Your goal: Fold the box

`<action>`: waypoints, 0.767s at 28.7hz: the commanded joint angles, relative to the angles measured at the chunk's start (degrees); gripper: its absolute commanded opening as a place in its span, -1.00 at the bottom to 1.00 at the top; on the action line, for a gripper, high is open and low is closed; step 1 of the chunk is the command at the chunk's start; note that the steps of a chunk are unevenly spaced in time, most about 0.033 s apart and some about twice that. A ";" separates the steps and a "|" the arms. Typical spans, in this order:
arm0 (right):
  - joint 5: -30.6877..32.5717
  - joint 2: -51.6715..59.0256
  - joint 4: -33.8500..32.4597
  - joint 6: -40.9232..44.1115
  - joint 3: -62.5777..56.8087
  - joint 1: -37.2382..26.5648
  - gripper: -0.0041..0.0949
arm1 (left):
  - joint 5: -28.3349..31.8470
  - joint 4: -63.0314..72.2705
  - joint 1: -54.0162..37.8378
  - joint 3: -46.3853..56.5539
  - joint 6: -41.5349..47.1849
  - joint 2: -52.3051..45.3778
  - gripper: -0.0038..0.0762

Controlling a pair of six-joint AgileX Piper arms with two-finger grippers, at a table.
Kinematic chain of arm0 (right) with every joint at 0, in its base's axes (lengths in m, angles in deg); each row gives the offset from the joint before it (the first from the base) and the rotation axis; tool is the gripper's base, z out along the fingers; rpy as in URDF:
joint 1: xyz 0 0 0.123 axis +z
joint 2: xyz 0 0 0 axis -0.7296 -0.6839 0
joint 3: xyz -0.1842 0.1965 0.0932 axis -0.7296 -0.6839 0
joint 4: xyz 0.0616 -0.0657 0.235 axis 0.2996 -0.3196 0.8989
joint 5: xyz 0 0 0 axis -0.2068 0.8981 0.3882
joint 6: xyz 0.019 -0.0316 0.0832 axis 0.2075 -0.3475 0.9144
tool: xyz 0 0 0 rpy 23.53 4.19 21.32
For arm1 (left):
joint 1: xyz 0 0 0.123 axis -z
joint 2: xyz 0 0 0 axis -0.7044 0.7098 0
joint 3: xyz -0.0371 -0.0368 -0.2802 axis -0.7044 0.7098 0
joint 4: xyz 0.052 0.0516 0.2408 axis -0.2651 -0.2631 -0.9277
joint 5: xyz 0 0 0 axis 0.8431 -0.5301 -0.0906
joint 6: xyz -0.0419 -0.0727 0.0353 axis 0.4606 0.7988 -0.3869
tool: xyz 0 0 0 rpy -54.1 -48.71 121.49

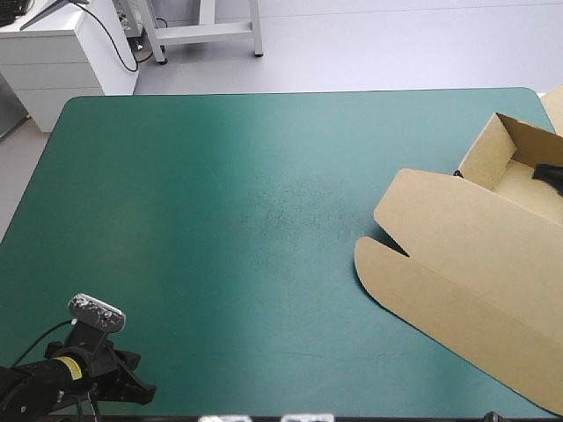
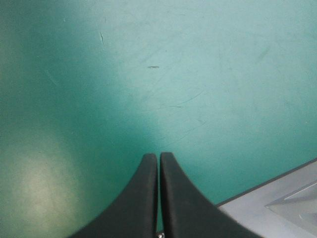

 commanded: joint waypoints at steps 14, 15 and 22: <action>-2.51 31.28 1.74 -5.63 -29.82 22.06 -0.92 | 10.71 0.80 0.03 3.17 -0.38 -6.57 -0.92; -3.06 32.93 1.72 -6.83 -32.03 22.06 -0.92 | 10.46 0.54 0.03 3.17 -0.38 -7.51 -0.92; -4.26 42.25 1.72 -9.39 -45.08 22.06 -0.92 | 10.12 0.54 0.03 3.17 -0.38 -14.63 -0.92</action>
